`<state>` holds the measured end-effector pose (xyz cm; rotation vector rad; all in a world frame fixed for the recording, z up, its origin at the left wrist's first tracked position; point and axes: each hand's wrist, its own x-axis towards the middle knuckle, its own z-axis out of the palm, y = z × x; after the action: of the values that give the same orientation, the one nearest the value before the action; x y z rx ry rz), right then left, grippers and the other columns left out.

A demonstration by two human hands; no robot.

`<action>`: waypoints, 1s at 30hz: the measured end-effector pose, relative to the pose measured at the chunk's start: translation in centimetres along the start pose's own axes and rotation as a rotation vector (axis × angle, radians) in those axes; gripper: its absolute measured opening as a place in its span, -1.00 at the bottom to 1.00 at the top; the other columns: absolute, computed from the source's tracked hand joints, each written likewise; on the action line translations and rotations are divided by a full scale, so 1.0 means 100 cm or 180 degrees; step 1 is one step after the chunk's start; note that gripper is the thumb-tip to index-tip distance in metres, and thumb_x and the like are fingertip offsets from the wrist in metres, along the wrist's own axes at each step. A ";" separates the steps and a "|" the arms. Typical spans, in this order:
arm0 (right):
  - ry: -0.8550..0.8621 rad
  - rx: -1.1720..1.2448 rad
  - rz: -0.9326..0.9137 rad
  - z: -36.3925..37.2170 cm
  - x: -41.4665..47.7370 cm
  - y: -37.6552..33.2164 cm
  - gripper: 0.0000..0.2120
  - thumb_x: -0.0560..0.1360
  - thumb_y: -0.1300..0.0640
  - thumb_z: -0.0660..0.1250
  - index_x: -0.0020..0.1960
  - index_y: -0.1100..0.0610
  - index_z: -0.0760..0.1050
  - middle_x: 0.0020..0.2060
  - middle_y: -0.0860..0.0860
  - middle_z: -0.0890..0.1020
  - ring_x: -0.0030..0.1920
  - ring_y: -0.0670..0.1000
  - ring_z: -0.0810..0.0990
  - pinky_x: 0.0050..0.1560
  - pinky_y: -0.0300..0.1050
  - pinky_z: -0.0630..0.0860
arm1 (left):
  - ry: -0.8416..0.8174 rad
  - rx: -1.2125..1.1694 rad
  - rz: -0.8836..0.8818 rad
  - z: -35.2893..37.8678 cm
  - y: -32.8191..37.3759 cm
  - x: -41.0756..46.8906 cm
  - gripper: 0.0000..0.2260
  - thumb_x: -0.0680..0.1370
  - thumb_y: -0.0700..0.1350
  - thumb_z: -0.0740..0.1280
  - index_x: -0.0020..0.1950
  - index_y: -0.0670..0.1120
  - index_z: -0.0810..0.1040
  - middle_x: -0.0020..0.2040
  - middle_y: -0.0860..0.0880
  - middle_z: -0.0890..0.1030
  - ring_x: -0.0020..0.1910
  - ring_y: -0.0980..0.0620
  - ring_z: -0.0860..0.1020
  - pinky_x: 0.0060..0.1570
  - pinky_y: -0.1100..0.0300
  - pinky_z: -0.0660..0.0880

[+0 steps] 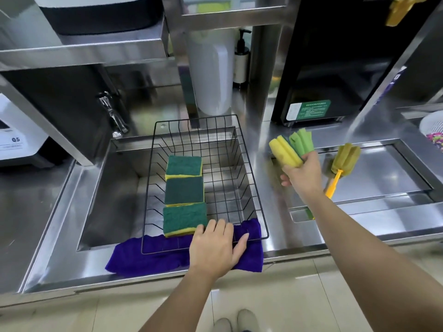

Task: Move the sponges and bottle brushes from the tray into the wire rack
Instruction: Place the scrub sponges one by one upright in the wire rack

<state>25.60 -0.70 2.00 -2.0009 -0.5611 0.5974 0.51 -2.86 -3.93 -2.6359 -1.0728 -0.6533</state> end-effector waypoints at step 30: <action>-0.1045 0.1689 0.0641 0.145 -0.013 -0.071 -0.78 0.43 0.21 0.42 -0.08 0.11 0.36 -0.14 -0.05 0.51 0.03 0.02 0.54 0.31 0.03 0.45 | 0.0335 0.0068 -0.0593 -0.004 -0.044 -0.023 -0.62 0.56 0.14 0.17 -0.30 -0.10 0.48 -0.39 -0.02 0.46 -0.38 -0.04 0.44 -0.39 0.14 0.34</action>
<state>14.61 11.26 2.14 -1.4713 -0.3443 1.0877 -4.18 -1.22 -4.52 -2.4727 -1.2961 -0.8032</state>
